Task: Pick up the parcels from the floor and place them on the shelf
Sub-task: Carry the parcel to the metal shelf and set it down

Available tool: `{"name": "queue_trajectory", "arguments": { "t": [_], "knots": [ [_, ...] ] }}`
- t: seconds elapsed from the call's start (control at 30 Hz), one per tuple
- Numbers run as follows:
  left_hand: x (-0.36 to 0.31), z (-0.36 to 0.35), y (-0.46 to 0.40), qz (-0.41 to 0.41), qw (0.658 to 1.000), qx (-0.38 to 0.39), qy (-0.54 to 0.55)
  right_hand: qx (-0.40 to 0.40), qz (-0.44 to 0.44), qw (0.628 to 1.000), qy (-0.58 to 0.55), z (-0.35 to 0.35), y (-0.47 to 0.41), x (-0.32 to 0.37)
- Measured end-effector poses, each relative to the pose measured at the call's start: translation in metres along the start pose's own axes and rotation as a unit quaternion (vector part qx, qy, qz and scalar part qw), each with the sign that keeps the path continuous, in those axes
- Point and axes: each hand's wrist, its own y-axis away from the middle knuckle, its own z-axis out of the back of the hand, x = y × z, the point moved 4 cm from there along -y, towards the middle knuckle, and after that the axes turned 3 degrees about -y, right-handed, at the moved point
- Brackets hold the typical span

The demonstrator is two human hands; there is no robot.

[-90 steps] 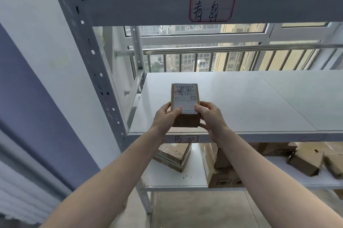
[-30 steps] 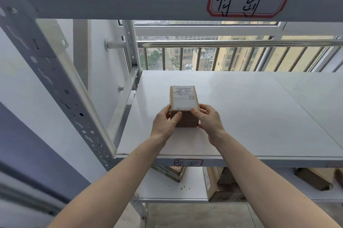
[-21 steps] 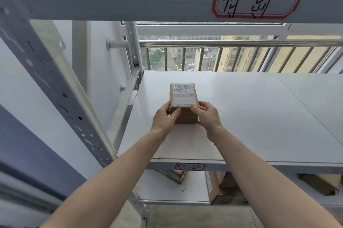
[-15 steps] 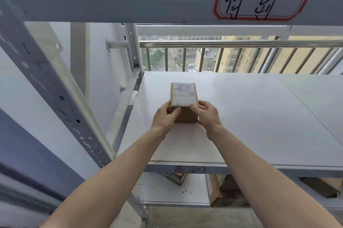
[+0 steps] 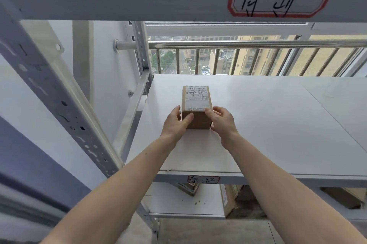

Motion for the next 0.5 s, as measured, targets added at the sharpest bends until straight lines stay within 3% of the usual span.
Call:
{"name": "queue_trajectory", "arguments": {
  "t": [0.17, 0.5],
  "knots": [
    [0.006, 0.003, 0.006, 0.043, 0.999, -0.020, 0.020, -0.052, 0.011, 0.999, 0.008, 0.005, 0.007, -0.004],
    [0.015, 0.016, 0.033, 0.035, 0.988, -0.135, 0.066, -0.148, 0.033, 0.988, 0.028, -0.010, 0.046, -0.019]
  ]
}}
